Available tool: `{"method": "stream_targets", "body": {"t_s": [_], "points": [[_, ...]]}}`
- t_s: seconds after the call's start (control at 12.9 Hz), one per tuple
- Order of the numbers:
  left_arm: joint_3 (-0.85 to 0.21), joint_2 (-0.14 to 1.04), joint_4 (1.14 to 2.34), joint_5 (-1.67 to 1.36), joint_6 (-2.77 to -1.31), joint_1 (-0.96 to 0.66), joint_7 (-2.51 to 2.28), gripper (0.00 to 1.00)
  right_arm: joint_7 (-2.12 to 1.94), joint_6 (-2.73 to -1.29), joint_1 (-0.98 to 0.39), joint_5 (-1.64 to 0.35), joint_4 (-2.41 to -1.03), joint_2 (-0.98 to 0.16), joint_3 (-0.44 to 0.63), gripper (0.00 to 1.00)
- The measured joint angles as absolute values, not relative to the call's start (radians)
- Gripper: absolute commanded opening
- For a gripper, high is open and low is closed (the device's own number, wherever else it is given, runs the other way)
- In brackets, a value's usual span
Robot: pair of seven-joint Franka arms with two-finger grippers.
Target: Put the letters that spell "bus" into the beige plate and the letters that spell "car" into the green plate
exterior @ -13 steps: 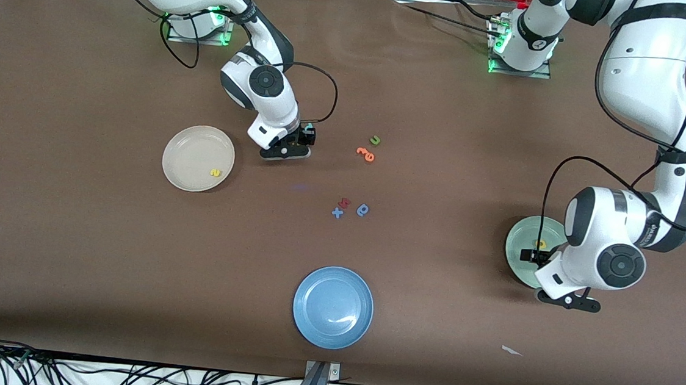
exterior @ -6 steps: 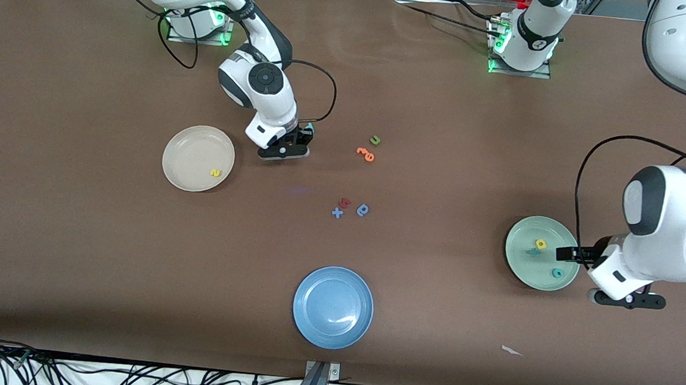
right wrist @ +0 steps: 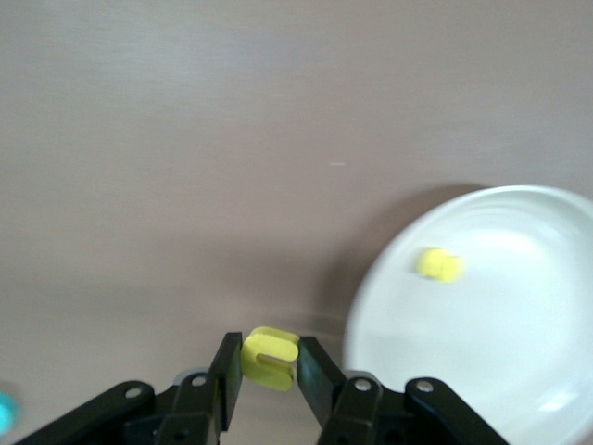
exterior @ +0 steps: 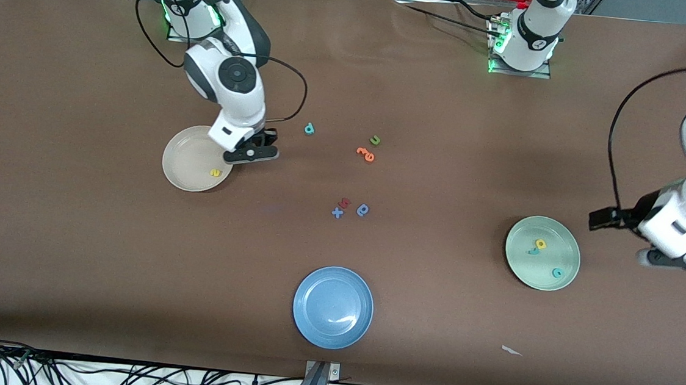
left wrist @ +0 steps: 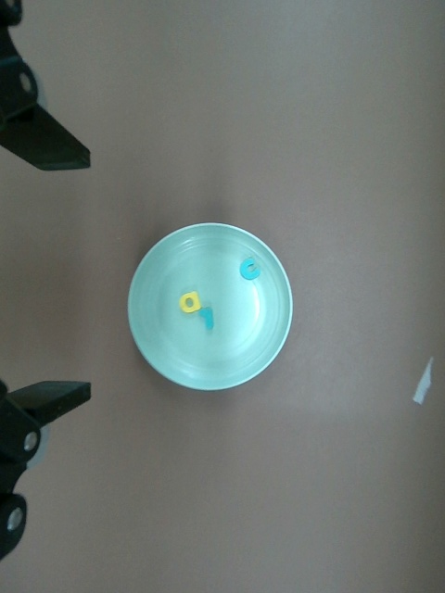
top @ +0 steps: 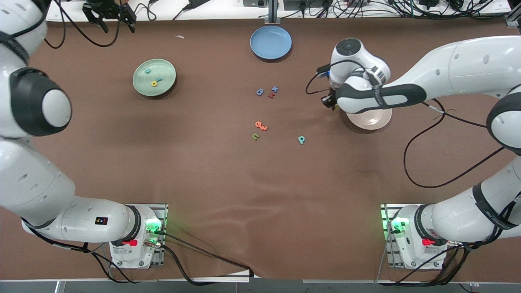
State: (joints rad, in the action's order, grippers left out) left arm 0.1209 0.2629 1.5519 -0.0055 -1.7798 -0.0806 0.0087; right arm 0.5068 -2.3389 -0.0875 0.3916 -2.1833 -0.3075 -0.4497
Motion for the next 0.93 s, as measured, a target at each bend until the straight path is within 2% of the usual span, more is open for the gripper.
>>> {"method": "stream_targets", "body": {"t_s": [0.23, 0.47, 0.62, 0.93], "points": [[0.117, 0.125, 1.628, -0.005, -1.776, -0.081, 0.023, 1.00, 0.348, -2.326, 0.016, 0.392, -2.236, -0.264, -0.447, 0.23], [0.114, 0.081, 1.649, -0.005, -1.776, -0.081, 0.051, 1.00, 0.295, -2.327, 0.064, 0.392, -2.263, -0.262, -0.447, 0.48], [0.109, 0.079, 1.650, -0.005, -1.777, -0.081, 0.054, 1.00, 0.295, -2.327, 0.063, 0.391, -2.265, -0.262, -0.452, 0.59], [0.101, 0.088, 1.656, -0.005, -1.777, -0.083, 0.056, 1.00, 0.333, -2.327, 0.063, 0.379, -2.266, -0.263, -0.477, 0.68]]}}
